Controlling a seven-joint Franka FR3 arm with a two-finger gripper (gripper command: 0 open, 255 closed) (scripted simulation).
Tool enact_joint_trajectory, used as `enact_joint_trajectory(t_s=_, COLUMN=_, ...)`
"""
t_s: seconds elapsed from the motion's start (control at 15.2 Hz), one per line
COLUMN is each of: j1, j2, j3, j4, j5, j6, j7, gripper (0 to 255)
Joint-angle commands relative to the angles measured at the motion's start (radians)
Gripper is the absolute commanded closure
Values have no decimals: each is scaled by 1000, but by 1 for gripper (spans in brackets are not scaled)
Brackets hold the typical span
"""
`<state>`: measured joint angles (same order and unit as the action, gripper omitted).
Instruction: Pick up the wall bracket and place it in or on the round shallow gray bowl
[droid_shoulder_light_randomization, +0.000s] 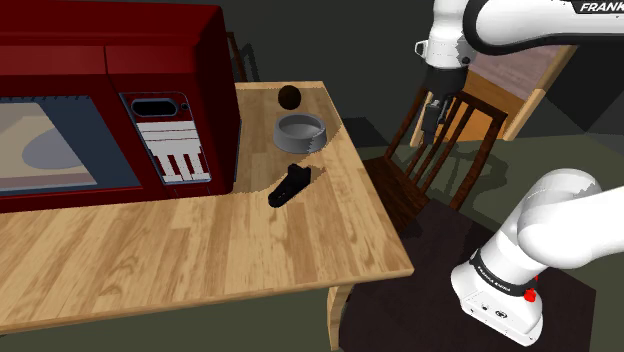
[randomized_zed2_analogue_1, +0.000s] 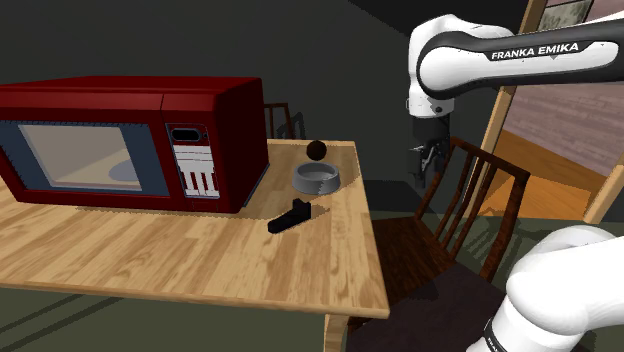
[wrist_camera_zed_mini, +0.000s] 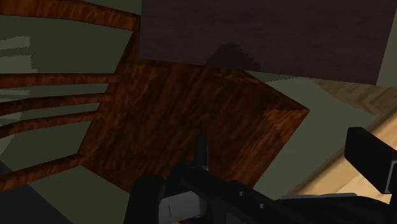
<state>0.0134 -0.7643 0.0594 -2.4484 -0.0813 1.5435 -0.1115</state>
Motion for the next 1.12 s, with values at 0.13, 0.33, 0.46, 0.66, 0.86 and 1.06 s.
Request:
enact_joint_trajectory(t_s=0.13, j1=12, j2=36, j3=29, j4=2, j5=35, j6=46, j7=44, gripper=0)
enact_joint_trajectory(t_s=0.33, j1=29, j2=99, j3=71, j4=13, j5=81, j6=116, j7=106, gripper=0)
enact_joint_trajectory(t_s=0.46, j1=39, j2=145, j3=99, j4=27, j5=107, j6=163, j7=147, gripper=0)
enact_joint_trajectory(t_s=0.66, j1=51, j2=220, j3=140, j4=56, j5=139, j6=232, j7=206, gripper=0)
enact_joint_trajectory(t_s=0.86, j1=60, j2=301, j3=181, j4=96, j5=162, j6=298, j7=264, gripper=0)
enact_joint_trajectory(t_s=1.06, j1=66, j2=386, j3=220, j4=147, j5=173, j6=359, j7=323, gripper=0)
